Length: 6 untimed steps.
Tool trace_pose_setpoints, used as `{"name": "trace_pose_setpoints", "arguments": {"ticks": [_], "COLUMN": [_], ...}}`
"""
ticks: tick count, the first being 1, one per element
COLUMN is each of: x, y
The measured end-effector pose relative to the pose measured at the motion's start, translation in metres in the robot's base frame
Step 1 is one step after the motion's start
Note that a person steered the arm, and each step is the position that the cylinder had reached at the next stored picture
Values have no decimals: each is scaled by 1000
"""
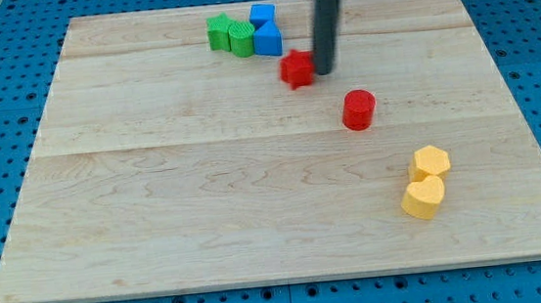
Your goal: Move the red circle diagonally to the yellow blocks
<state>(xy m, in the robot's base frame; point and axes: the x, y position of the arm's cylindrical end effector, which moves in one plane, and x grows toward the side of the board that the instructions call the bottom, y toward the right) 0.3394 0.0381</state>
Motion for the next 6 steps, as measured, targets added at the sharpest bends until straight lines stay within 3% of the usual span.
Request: {"name": "trace_pose_setpoints", "arguments": {"ticks": [1, 2, 3, 4, 5, 6], "x": [0, 17, 24, 73, 88, 93], "y": [-67, -24, 68, 93, 62, -13]}}
